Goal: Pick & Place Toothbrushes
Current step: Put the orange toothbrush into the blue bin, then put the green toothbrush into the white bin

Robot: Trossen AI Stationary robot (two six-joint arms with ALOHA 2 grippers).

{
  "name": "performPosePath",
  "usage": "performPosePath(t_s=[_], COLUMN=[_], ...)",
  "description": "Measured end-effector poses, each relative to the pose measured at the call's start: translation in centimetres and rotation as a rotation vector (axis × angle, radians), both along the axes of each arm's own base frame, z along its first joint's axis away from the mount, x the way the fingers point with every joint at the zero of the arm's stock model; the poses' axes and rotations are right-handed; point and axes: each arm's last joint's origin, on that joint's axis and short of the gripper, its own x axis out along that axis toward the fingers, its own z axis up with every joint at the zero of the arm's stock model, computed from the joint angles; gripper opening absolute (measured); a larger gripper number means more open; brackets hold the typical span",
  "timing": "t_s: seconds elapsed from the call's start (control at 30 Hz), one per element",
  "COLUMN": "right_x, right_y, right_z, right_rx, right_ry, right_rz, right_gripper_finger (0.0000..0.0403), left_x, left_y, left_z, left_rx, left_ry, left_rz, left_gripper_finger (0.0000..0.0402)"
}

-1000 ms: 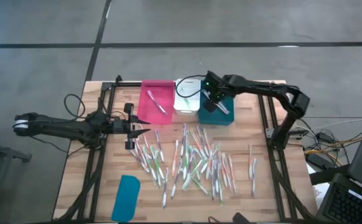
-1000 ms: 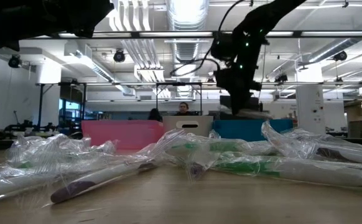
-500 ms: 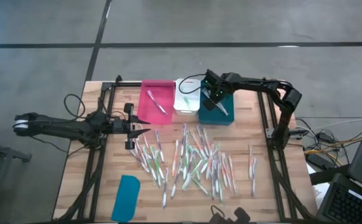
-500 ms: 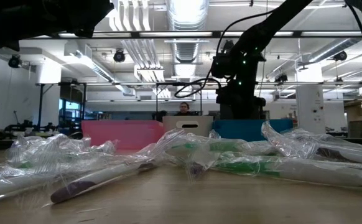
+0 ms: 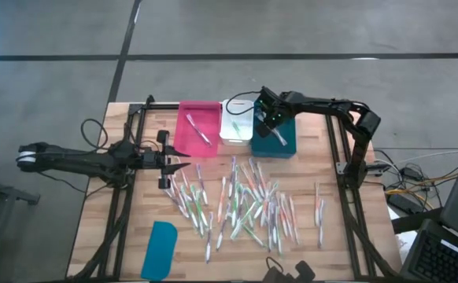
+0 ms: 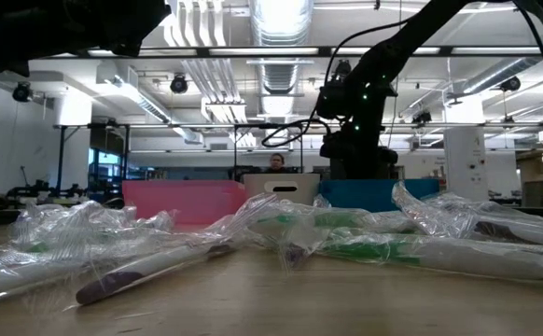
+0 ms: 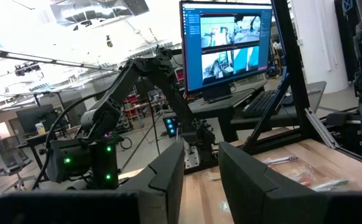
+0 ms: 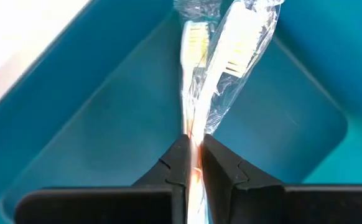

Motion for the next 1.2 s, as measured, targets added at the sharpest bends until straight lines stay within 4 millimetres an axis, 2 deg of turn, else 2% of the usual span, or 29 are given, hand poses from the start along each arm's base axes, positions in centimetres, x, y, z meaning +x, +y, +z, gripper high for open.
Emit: performPosePath(t_s=[0.7,0.97,1.2], right_x=[0.0,-0.1,-0.9], right_y=[0.0,0.2,1.4], right_z=[0.2,3.1,6.8], right_rx=[-0.011,0.002,-0.017], right_ry=[0.002,0.021,-0.003], right_rz=[0.033,0.038,0.052], right_gripper_finger=[0.0123,0.0141,0.0116], left_x=[0.0,0.0,0.0], left_y=[0.0,0.0,0.0], left_z=[0.0,0.0,0.0], left_rx=[0.0,0.0,0.0], left_ry=[-0.002,0.001,0.0], left_rz=[0.0,0.0,0.0], left_gripper_finger=[0.0106,0.0106,0.0106])
